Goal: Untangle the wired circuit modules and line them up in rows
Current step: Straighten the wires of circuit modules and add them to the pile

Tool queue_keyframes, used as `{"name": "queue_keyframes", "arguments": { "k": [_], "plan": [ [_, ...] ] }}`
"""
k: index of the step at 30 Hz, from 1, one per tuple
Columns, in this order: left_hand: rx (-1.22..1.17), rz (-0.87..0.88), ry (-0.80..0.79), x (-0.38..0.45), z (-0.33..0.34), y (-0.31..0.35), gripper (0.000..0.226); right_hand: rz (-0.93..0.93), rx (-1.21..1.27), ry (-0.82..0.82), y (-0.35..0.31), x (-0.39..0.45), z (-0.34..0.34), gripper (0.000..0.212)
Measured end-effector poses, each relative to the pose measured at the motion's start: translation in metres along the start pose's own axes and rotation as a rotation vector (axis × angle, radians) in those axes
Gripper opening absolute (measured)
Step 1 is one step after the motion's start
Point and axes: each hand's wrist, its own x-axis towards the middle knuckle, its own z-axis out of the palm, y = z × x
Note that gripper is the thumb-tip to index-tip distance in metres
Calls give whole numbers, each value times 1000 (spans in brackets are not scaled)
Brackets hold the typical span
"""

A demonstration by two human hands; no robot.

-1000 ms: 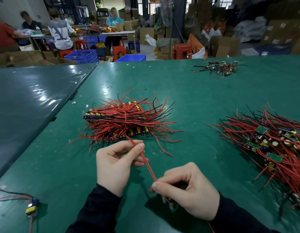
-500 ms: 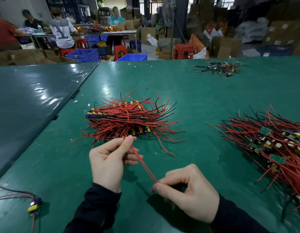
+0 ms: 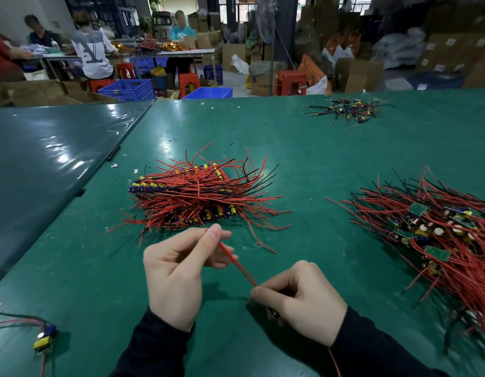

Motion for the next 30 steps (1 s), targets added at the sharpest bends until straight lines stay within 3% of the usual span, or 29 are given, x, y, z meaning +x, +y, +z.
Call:
{"name": "queue_keyframes", "arguments": {
  "k": [6,9,13,16,18,22,25,30],
  "plan": [
    [-212,-422,186,16,-12,-9,33,-152,105,-84,-9,-6,6,24],
    [-251,-573,148,18,-13,-11,34,-86,300,-190,-12,-2,1,15],
    [-375,-674,107,21,-15,-12,28,71,508,-323,-14,3,-4,23],
    [-431,-740,9,18,-12,-16,35,170,653,-240,-10,8,-6,17],
    [-387,-815,-82,15,-8,-20,38,244,787,-119,-7,12,-8,25],
    [-185,-970,-412,8,-1,-22,34,299,940,108,-5,17,-12,23],
    [-212,-1026,-607,9,-3,-18,40,299,998,219,-7,17,-13,12],
    [-523,-984,-539,16,-11,-18,39,279,1043,306,-7,17,-12,7]
  ]
}}
